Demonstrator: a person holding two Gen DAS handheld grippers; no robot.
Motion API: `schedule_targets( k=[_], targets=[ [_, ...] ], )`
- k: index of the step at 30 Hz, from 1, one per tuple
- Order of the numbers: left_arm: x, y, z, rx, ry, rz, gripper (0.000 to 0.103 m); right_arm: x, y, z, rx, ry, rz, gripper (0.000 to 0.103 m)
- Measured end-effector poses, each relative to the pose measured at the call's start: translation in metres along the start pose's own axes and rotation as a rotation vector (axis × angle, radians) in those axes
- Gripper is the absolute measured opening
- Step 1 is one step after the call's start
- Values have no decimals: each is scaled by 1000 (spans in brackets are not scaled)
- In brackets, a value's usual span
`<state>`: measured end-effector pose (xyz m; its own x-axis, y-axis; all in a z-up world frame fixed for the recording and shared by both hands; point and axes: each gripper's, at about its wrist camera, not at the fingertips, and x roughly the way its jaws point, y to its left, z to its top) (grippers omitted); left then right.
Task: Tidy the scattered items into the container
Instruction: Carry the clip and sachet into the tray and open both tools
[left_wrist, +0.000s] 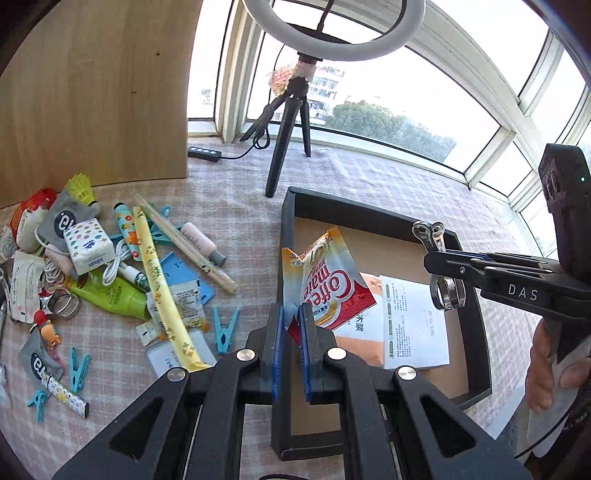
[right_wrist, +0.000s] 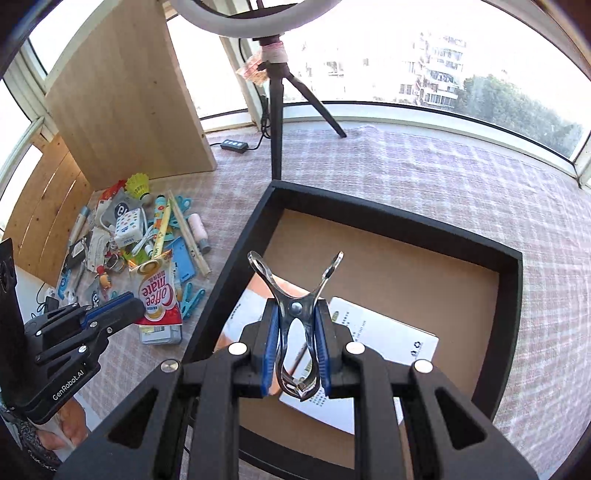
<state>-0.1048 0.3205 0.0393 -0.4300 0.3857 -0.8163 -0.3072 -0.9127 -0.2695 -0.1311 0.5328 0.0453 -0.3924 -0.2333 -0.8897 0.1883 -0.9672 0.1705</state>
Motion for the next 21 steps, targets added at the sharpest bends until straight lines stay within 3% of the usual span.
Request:
schedule_targets(
  k=[4, 5, 6, 7, 8, 9, 13, 21],
  targets=[
    [22, -49, 10, 64, 29, -61, 9, -9, -50, -11, 88, -6, -63, 19],
    [27, -59, 11, 76, 39, -69, 13, -12, -58, -15, 93, -20, -69, 19],
    [32, -68, 12, 90, 56, -66, 39, -14, -64, -17, 89, -27, -79, 24],
    [36, -77, 12, 108, 69, -53, 55, -15, -67, -18, 92, -20, -102, 32],
    [37, -83, 11, 127, 63, -40, 75, -17, -71, -20, 106, -18, -133, 54],
    [36, -87, 10, 148, 49, -33, 74, -21, -72, -21, 113, -35, -144, 63],
    [28, -88, 7, 195, 31, -3, 74, -31, -65, -20, 94, -86, -134, 63],
    [6, -39, 1, 134, -1, 62, 73, -18, -17, -3, 39, -63, -55, 63]
  ],
)
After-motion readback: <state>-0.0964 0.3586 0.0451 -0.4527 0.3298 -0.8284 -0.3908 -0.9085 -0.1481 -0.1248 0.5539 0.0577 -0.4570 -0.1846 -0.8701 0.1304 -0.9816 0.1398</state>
